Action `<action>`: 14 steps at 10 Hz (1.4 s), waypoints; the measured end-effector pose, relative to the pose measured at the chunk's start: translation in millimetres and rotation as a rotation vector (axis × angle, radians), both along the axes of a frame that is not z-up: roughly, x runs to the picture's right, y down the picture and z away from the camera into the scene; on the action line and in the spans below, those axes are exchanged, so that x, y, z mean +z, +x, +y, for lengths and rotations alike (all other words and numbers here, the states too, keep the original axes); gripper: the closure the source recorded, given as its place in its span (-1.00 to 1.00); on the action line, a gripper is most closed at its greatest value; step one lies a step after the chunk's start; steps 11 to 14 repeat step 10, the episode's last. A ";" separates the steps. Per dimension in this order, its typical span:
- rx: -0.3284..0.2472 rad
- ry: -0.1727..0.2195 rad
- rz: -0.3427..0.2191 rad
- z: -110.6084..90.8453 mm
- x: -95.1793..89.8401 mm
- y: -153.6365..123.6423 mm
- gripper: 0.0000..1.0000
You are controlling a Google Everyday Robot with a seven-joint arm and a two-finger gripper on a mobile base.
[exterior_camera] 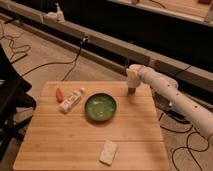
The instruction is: Place the ceramic cup over the eraser
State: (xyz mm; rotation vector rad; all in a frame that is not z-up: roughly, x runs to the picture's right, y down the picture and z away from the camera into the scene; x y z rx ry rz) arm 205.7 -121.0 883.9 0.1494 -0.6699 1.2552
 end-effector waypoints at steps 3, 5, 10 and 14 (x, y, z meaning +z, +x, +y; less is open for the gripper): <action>0.000 -0.001 0.000 0.4 0.3 0.1 -0.48; 0.000 0.000 0.000 0.3 0.1 0.3 -0.60; 0.000 0.000 0.000 0.1 0.0 0.3 -0.60; 0.000 0.000 0.000 0.1 0.0 0.3 -0.60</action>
